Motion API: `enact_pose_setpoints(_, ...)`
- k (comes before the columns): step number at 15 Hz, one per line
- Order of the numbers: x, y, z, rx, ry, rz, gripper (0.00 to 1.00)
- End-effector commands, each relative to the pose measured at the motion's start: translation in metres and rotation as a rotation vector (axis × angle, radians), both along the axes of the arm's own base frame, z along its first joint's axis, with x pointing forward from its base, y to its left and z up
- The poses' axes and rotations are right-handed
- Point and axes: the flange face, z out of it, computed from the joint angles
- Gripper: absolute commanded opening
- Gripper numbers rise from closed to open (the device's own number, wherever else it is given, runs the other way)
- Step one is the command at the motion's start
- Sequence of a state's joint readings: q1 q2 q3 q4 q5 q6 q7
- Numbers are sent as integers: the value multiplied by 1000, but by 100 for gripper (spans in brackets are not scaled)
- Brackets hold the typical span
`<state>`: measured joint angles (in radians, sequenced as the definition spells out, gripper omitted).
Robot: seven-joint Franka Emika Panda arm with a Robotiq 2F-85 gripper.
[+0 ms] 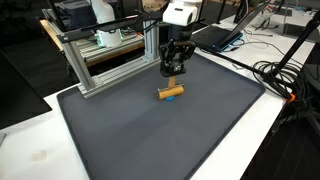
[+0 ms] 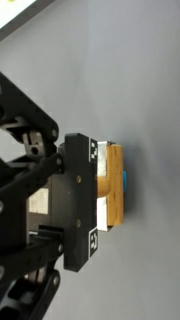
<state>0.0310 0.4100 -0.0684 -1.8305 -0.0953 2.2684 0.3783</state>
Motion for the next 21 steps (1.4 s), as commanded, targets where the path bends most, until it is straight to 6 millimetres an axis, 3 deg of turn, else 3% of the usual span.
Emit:
enact_pose_setpoints(1,13,-11,-25,-2,-12,-5,23)
enact_pose_setpoints(21,-4,-3,-38,1,176,20,23)
